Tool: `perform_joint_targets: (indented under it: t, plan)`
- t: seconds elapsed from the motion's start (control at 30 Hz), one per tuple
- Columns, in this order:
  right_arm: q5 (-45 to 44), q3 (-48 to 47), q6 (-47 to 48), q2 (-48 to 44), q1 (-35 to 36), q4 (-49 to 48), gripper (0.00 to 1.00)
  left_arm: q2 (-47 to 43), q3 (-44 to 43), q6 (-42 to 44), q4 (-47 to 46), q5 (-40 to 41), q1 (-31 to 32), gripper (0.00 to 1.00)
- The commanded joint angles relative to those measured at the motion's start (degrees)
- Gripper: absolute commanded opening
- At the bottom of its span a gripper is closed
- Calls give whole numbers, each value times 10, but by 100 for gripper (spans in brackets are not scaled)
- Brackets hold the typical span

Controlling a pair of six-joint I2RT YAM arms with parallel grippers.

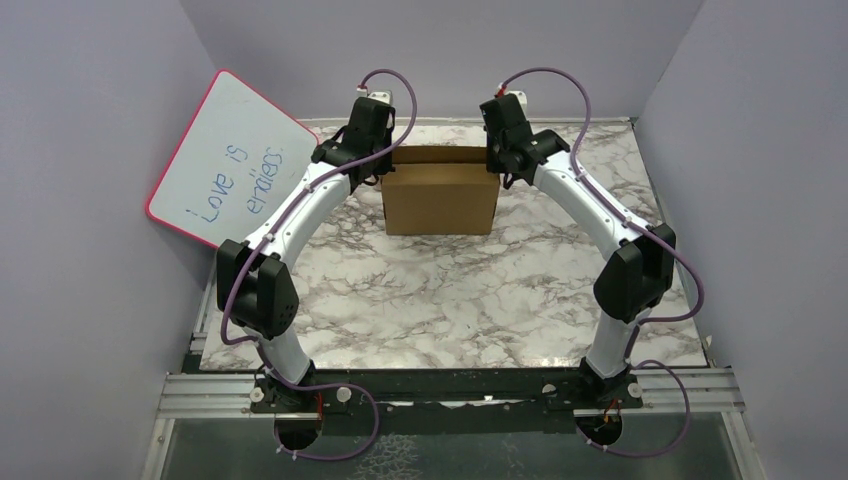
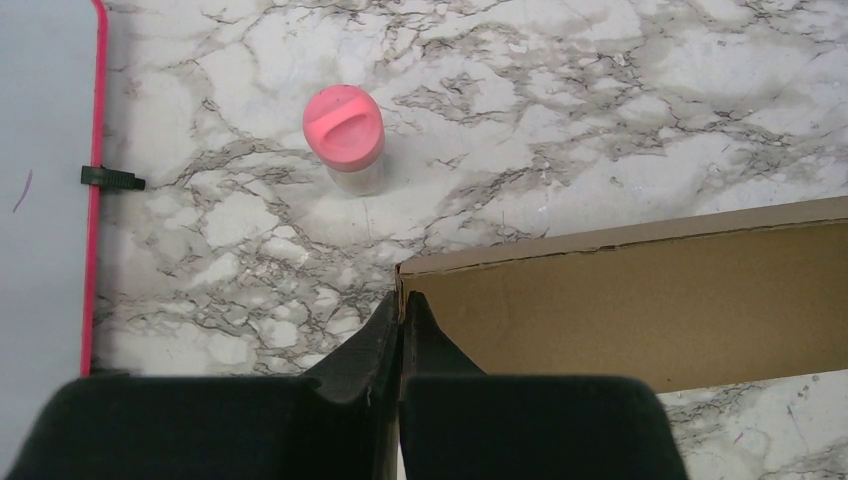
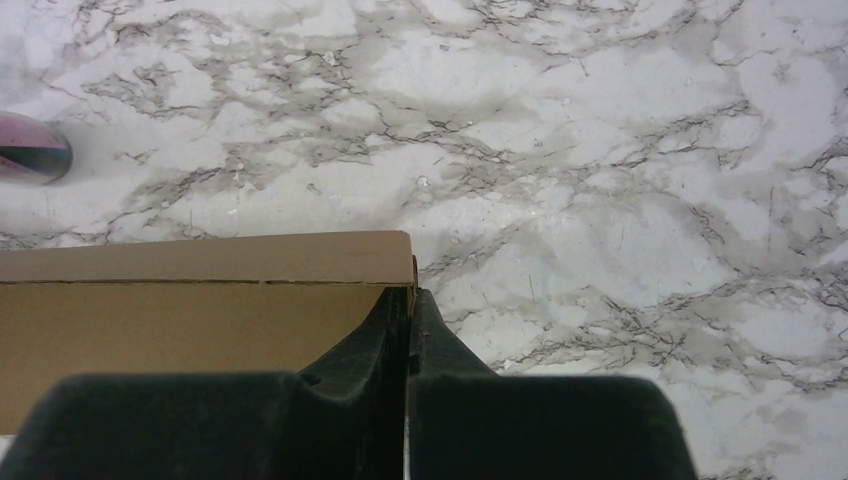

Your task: Fold the paper box

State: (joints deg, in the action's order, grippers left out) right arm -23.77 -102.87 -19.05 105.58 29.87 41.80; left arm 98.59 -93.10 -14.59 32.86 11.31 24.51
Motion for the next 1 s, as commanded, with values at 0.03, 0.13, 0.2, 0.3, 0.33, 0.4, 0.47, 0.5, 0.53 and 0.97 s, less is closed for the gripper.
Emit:
perform_joint_targets:
  t: [0.03, 0.13, 0.2, 0.3, 0.33, 0.4, 0.47, 0.5, 0.53, 0.97]
  plan:
    - [50, 38, -20, 3, 10, 18, 1, 12, 3, -19, 5, -38, 26, 0]
    - [47, 49, -23, -3, 10, 12, 1, 10, 7, -22, 5, -36, 27, 0]
    - [43, 59, -25, -8, 10, 6, 1, 9, 10, -26, 3, -32, 28, 1]
    - [45, 78, -31, -18, 10, -8, 1, 6, 18, -32, -2, -31, 32, 1]
    - [46, 84, -33, -24, 11, -12, 1, 4, 21, -33, -4, -29, 34, 2]
    - [47, 100, -37, -32, 10, -23, 1, -4, 36, -37, -11, -23, 38, 2]
    - [48, 120, -40, -44, 11, -39, 1, -16, 61, -43, -27, -20, 40, 3]
    - [50, 132, -42, -51, 10, -48, 1, -23, 74, -46, -36, -20, 40, 3]
    - [52, 143, -44, -57, 10, -58, 1, -29, 89, -50, -45, -20, 41, 4]
    - [38, 222, -46, -130, 10, -142, 23, -88, 154, -47, -102, -6, 40, 31]
